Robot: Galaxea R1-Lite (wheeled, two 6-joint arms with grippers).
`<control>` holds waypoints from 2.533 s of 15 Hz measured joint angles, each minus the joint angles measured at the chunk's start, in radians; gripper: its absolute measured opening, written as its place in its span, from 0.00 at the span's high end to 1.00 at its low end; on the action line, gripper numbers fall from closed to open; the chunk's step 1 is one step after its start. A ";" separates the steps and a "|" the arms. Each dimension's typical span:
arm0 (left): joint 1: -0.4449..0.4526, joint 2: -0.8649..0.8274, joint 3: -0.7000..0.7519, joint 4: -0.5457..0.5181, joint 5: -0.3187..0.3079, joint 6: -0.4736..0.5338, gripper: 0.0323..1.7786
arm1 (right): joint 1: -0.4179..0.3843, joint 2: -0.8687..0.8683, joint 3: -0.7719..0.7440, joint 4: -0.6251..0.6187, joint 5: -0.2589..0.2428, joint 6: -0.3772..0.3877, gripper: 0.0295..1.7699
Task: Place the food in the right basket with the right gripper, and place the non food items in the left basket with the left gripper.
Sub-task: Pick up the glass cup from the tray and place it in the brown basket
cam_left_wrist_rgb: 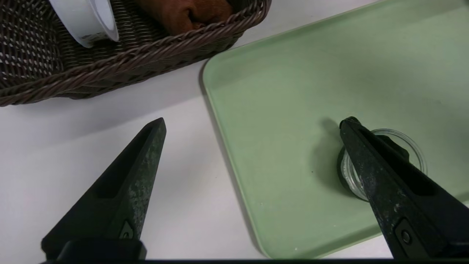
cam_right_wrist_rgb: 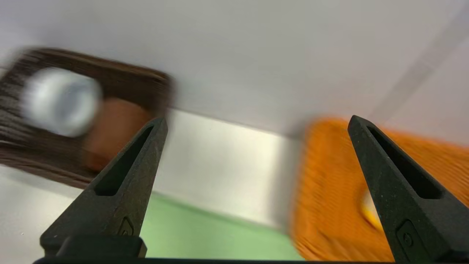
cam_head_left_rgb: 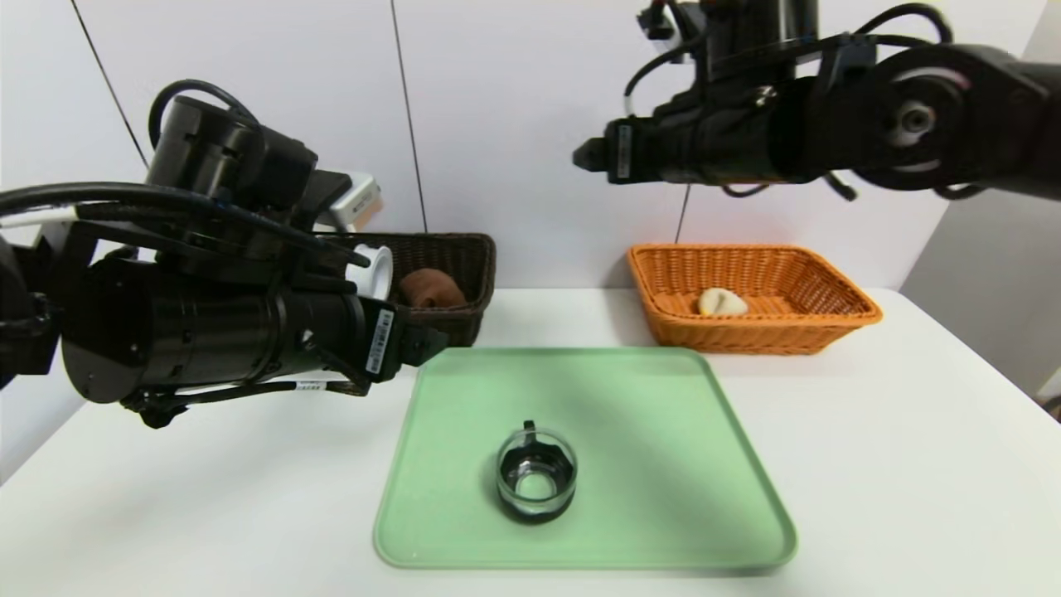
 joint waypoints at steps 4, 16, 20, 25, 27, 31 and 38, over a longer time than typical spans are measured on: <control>-0.057 0.090 -0.176 0.184 -0.002 -0.082 0.05 | -0.139 -0.111 0.087 0.289 -0.023 0.036 0.04; -0.171 0.411 -0.552 0.613 -0.069 -0.132 0.05 | -0.309 -0.309 0.342 0.426 0.037 0.054 0.04; -0.172 0.439 -0.566 0.644 -0.067 -0.132 0.05 | -0.311 -0.331 0.378 0.424 0.053 0.056 0.04; -0.172 0.467 -0.567 0.640 -0.068 -0.137 0.05 | -0.315 -0.344 0.389 0.423 0.054 0.056 0.04; -0.171 0.478 -0.567 0.641 -0.073 -0.139 0.05 | -0.317 -0.344 0.389 0.424 0.053 0.055 0.04; -0.170 0.491 -0.567 0.647 -0.110 -0.136 0.05 | -0.323 -0.341 0.390 0.423 0.055 0.054 0.04; -0.155 0.521 -0.568 0.643 -0.167 -0.135 0.05 | -0.328 -0.331 0.390 0.422 0.067 0.054 0.04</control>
